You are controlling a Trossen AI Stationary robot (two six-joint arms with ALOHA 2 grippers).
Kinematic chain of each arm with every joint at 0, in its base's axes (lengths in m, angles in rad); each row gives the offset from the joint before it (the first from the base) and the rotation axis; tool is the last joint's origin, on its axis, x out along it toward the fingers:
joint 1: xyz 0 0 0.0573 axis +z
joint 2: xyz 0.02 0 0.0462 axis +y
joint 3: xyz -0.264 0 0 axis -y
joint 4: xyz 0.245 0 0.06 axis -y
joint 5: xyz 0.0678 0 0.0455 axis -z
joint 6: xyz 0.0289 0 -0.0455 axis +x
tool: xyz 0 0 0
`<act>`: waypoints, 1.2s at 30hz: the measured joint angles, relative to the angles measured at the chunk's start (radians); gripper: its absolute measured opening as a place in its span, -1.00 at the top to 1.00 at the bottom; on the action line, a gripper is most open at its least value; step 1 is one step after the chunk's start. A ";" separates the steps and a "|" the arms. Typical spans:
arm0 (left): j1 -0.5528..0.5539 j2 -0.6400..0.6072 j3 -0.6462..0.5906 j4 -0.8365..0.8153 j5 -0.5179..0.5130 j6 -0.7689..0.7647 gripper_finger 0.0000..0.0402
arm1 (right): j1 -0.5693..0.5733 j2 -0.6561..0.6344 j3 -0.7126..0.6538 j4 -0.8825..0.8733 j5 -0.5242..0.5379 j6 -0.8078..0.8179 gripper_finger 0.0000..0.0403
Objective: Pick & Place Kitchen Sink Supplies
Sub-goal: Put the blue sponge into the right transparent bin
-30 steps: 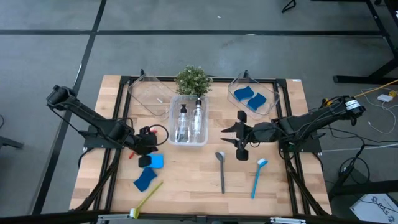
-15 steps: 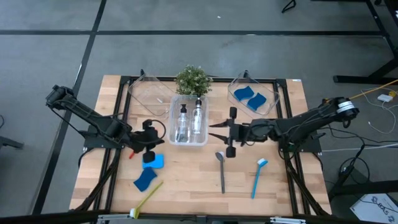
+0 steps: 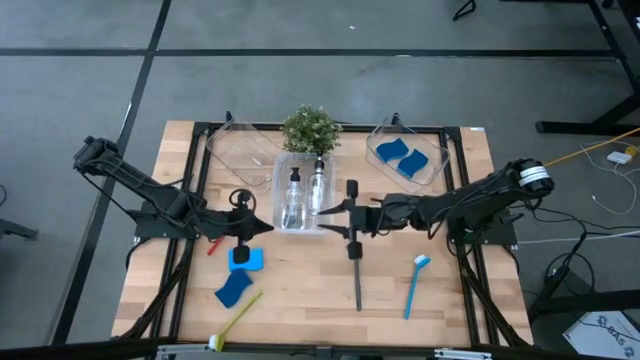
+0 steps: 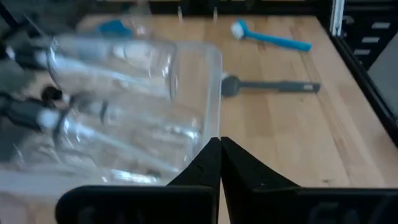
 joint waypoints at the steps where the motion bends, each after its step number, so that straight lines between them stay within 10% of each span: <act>1: -0.005 -0.002 0.000 0.016 -0.017 0.017 1.00 | -0.001 0.009 0.000 0.035 -0.004 0.000 0.34; 9: -0.042 -0.005 0.000 0.063 -0.074 0.084 1.00 | -0.001 0.053 0.000 0.146 -0.008 0.001 0.34; 21: -0.046 -0.005 0.000 -0.115 0.317 -0.257 0.97 | -0.001 0.053 0.000 0.134 -0.007 0.003 0.34; 36: -0.046 0.013 0.000 -0.256 0.416 -0.557 0.47 | -0.001 0.053 0.000 0.100 -0.007 0.011 0.34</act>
